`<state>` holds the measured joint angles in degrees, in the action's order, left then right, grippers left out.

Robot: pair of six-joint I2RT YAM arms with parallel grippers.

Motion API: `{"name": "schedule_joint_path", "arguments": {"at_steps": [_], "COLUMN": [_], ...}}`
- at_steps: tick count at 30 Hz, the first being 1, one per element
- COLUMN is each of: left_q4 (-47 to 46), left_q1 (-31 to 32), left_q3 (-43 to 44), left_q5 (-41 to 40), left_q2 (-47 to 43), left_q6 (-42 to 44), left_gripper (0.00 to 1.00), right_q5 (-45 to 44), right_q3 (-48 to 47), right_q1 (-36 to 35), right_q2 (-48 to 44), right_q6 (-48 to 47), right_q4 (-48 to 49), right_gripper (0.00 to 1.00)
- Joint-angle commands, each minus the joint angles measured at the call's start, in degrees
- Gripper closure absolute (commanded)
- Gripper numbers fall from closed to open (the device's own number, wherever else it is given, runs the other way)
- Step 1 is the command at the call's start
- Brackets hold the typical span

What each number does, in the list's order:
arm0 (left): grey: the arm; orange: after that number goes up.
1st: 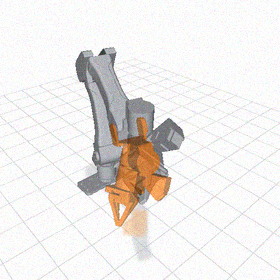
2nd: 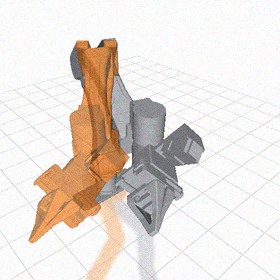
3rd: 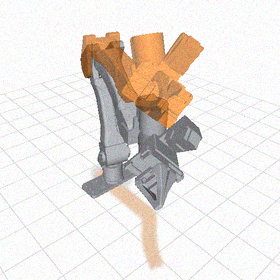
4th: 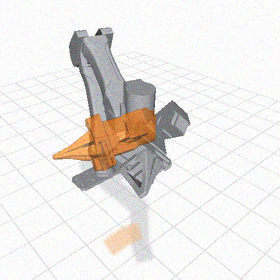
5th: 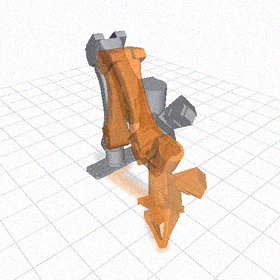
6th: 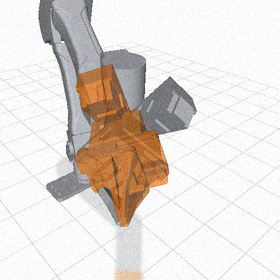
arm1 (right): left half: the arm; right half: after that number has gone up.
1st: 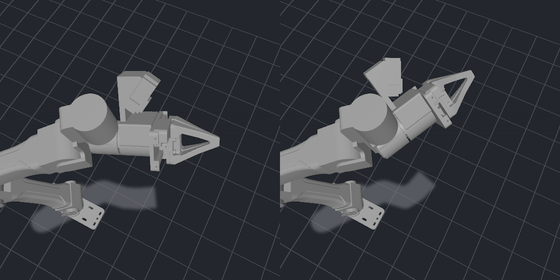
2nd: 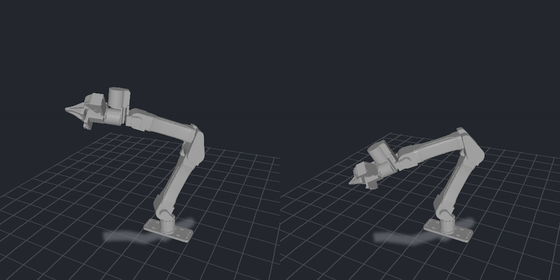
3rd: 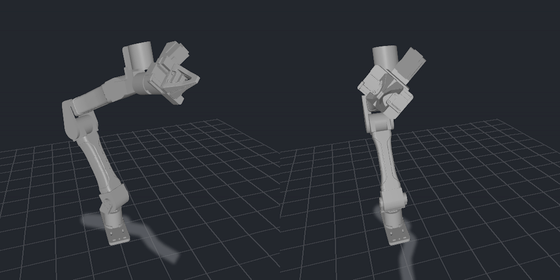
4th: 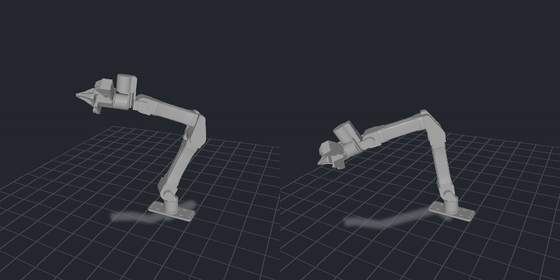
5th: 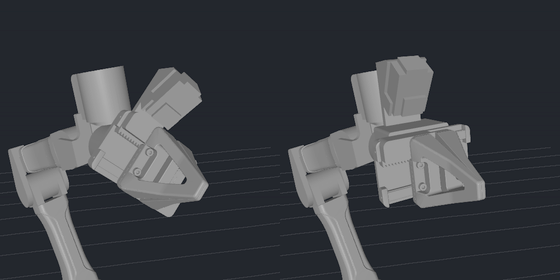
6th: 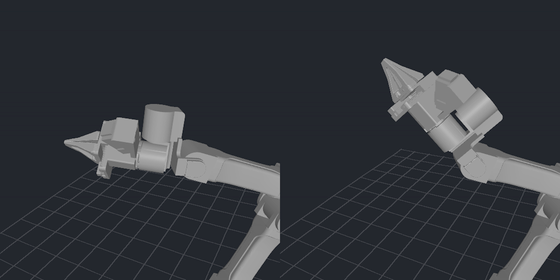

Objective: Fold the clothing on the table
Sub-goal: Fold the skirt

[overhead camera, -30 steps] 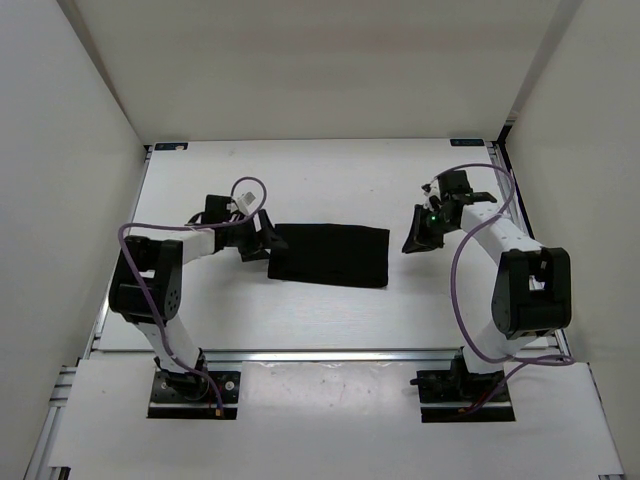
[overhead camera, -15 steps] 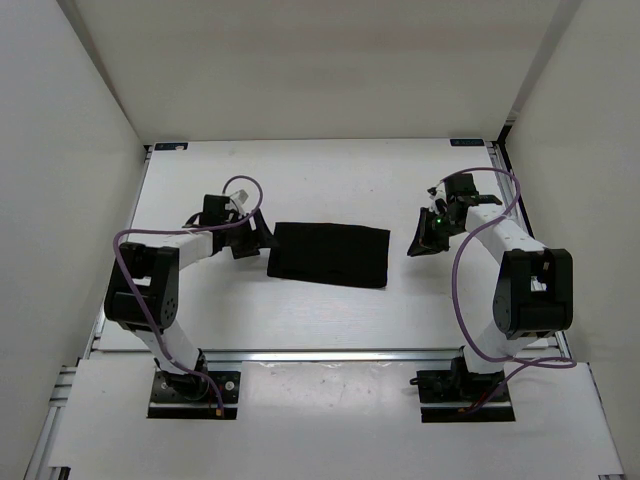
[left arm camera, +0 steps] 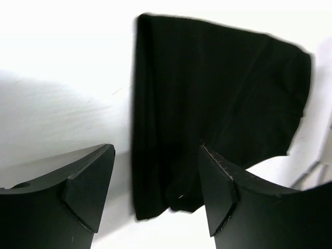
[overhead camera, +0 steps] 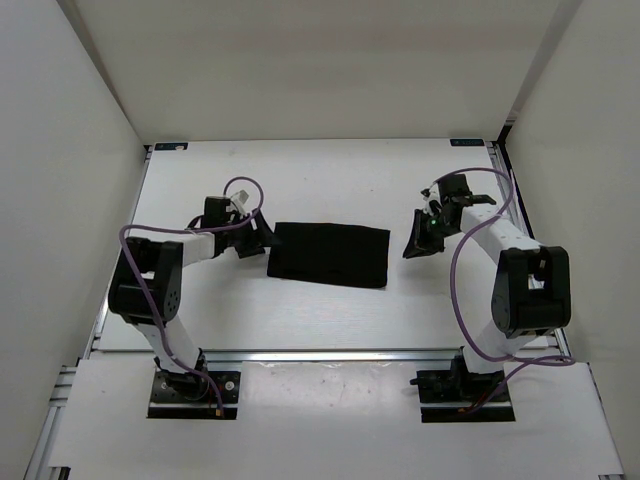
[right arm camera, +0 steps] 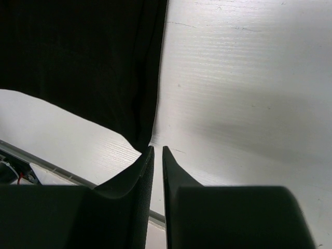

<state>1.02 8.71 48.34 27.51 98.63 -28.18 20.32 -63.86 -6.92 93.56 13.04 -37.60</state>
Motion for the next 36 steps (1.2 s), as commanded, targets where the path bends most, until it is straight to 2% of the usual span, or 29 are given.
{"name": "schedule_joint_path", "arguments": {"at_steps": [1,2,3,4,5,8,10,16,24,29,36], "left_q4": [-4.09,-4.96,-5.32,-5.85,-6.29,-6.20,-5.24,-4.89,4.96,4.26,3.21], "left_q1": [0.60,0.95,0.87,1.65,2.10,3.58,3.95,3.95,-2.99,-5.46,-4.05], "left_q3": [-0.88,-0.44,-0.35,-0.44,-0.18,0.27,1.84,2.81,8.88,8.53,6.16], "left_q5": [2.81,3.34,3.69,3.61,3.35,3.87,4.05,4.22,1.06,3.86,3.43], "left_q2": [3.05,4.02,4.37,5.07,5.60,7.01,8.15,6.23,-1.24,-2.56,-2.04], "left_q6": [-3.10,-3.80,-4.59,-5.21,-5.65,-5.92,-5.48,-6.27,-1.61,-3.19,-2.93], "left_gripper": [0.28,0.47,0.61,0.84,0.93,0.90,1.00,1.00,1.00,1.00,1.00], "right_q5": [0.69,1.04,0.69,0.78,0.78,0.69,0.51,-0.01,0.25,0.95,2.45], "right_q3": [0.13,0.92,1.45,1.71,2.15,2.86,3.21,3.39,3.65,0.67,-6.53], "right_q1": [-0.55,-0.90,-0.73,-0.99,-0.99,-0.99,-0.82,-0.20,-1.43,-3.27,-6.96], "right_q2": [0.40,0.83,0.66,0.40,0.48,0.48,0.66,0.31,1.36,4.26,8.48], "right_q6": [-0.21,-0.21,-0.03,0.14,0.23,0.85,0.85,1.55,2.61,4.27,5.33], "right_q4": [-0.10,0.16,0.60,0.52,0.52,0.87,1.13,1.57,2.62,3.41,2.89], "right_gripper": [0.84,0.84,0.84,0.85,0.85,0.85,0.85,0.85,0.86,0.85,0.86]}}
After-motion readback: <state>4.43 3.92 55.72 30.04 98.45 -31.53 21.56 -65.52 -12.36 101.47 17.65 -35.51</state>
